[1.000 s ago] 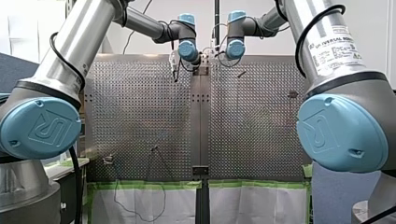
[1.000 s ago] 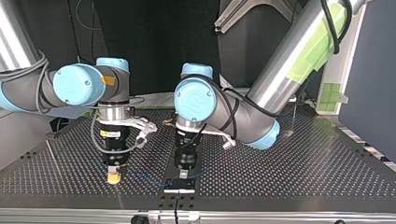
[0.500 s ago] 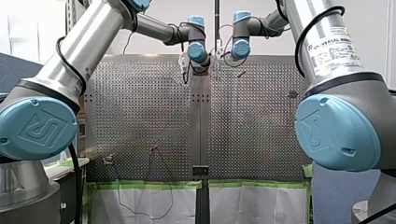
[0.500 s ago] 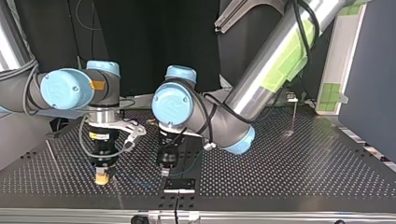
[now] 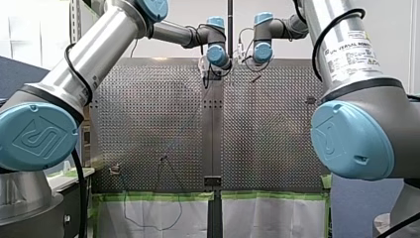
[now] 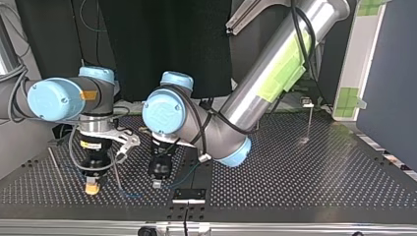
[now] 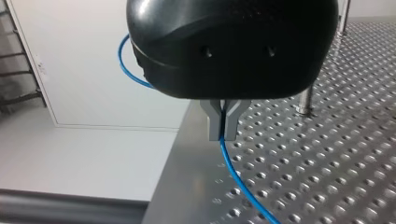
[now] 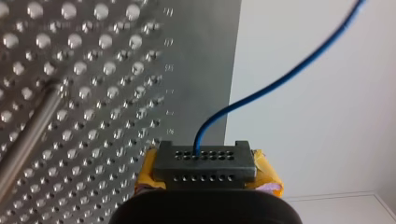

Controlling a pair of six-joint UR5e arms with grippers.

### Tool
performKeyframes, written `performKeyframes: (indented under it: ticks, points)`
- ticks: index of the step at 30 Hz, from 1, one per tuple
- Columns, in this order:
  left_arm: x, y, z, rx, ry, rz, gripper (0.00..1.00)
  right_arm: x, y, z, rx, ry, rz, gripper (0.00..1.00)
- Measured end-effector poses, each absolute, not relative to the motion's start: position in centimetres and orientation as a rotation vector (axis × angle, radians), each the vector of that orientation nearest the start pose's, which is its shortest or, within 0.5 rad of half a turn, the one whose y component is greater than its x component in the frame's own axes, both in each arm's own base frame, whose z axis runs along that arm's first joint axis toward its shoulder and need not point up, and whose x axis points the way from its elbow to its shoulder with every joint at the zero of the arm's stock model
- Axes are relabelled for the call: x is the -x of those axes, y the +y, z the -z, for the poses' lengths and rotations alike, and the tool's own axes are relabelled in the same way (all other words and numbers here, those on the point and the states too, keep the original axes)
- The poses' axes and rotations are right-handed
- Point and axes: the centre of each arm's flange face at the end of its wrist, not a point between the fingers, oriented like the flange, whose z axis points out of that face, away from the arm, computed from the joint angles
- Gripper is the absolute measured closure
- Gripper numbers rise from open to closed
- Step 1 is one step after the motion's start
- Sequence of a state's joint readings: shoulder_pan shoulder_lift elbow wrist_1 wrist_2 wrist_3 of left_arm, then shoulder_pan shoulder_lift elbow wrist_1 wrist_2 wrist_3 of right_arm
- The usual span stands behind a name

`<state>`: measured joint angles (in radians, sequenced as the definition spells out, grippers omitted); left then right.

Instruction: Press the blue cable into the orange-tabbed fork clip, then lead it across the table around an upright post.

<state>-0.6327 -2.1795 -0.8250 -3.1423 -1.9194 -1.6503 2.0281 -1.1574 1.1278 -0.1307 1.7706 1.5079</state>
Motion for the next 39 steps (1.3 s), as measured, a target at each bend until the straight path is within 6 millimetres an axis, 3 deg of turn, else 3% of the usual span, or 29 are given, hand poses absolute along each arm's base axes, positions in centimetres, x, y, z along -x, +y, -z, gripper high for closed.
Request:
performKeyframes:
  ticks: [5, 12, 16, 27, 32, 39]
  points:
    - [-53.7, -52.4, -47.9, -0.121, 1.446, 0.352, 1.00, -38.8, -56.2, -48.0, -1.268, -0.964, -1.429, 1.00]
    - [-54.0, -54.7, -45.8, -0.150, 1.484, 0.358, 1.00, -37.3, -57.0, -47.9, -1.267, -0.980, -1.394, 1.00]
    - [-54.1, -55.5, -45.6, -0.152, 1.480, 0.368, 1.00, -36.6, -57.4, -47.7, -1.265, -0.988, -1.379, 1.00]
    - [-54.4, -56.3, -44.5, -0.155, 1.486, 0.370, 1.00, -34.6, -58.3, -46.4, -1.266, -1.017, -1.337, 1.00]
    - [-54.7, -56.9, -43.2, -0.155, 1.498, 0.365, 1.00, -34.2, -58.6, -46.2, -1.264, -1.024, -1.329, 1.00]
    - [-54.8, -57.0, -42.9, -0.152, 1.501, 0.365, 1.00, -33.8, -58.7, -45.5, -1.271, -1.033, -1.316, 1.00]
